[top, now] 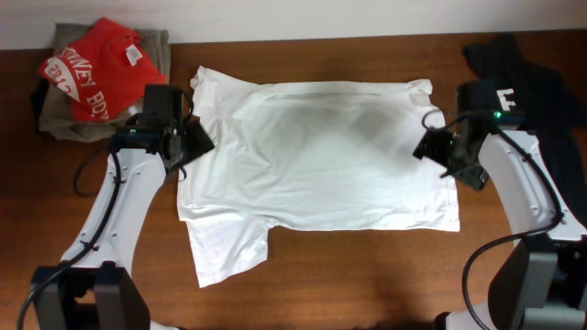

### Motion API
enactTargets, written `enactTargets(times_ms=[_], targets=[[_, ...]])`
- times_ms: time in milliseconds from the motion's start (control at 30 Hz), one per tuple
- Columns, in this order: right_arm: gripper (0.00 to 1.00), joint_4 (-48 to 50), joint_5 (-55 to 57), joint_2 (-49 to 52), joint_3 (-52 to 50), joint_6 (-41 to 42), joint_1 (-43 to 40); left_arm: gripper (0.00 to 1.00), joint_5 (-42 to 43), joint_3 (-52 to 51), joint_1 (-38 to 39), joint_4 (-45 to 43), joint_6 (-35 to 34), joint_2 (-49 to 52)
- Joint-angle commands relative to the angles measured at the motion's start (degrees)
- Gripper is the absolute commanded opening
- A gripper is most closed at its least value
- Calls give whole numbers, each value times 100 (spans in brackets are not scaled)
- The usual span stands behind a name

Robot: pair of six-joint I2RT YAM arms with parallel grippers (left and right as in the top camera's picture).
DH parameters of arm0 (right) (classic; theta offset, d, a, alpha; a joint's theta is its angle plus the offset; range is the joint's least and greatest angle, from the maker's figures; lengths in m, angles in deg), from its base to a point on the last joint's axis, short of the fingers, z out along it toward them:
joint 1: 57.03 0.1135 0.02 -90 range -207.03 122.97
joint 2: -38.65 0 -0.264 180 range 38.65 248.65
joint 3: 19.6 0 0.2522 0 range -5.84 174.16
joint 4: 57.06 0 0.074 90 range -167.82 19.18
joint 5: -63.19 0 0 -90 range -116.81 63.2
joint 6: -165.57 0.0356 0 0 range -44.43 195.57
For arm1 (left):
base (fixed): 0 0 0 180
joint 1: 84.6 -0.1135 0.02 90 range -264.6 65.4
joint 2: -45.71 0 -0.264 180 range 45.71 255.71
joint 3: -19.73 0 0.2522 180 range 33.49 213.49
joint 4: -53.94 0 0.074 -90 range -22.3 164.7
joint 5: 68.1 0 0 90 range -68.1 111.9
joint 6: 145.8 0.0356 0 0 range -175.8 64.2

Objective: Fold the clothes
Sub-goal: 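Grasp the T-shirt's top corners with left and right grippers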

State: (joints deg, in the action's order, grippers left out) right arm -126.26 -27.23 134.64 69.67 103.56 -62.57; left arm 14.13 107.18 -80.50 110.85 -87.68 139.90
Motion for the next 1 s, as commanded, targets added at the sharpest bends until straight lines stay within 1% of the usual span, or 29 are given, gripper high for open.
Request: enactTargets(times_ms=[0, 67, 100, 133, 200, 233, 267, 367, 467, 600, 667, 900, 933, 967], targets=[[99, 164, -1176, -114, 144, -492, 0, 99, 509, 20, -20, -1174, 953, 260], [99, 57, -1093, -83, 83, -540, 70, 99, 612, 111, -168, -1705, 1287, 680], [99, 55, -1095, -76, 37, -555, 107, 99, 887, 205, -267, -1888, 1585, 935], [99, 44, -1093, -39, 2, -581, 149, 99, 1349, 356, -374, -2024, 1982, 1220], [99, 17, -1091, 52, 2, -678, 240, 99, 1718, 660, -483, -2100, 2398, 1685], [99, 13, -1093, 109, 2, -678, 299, 99, 1700, 890, -566, -2105, 2474, 1967], [99, 13, -1075, 160, 0, -682, 350, 99, 1744, 1088, -645, -2103, 2472, 2203], [99, 20, -883, 240, -2, -680, 476, 99, 2527, 1725, -841, -2085, 2581, 2830], [99, 22, -879, 286, -2, -680, 490, 99, 2601, 2190, -833, -2124, 2837, 3259], [99, 17, -883, 286, -2, -732, 490, 99, 2605, 2227, -828, -2452, 2826, 3541], [99, 17, -879, 286, -2, -876, 490, 98, 2601, 2227, -828, -2483, 2830, 3718], [99, -13, -881, 286, -2, -918, 490, 98, 2601, 2225, -835, -2627, 2833, 4048], [99, -35, -879, 286, -2, -968, 490, 97, 2603, 2225, -841, -2627, 2830, 4063], [99, -57, -837, 286, -2, -979, 490, 82, 2603, 2225, -852, -2621, 2830, 4074]])
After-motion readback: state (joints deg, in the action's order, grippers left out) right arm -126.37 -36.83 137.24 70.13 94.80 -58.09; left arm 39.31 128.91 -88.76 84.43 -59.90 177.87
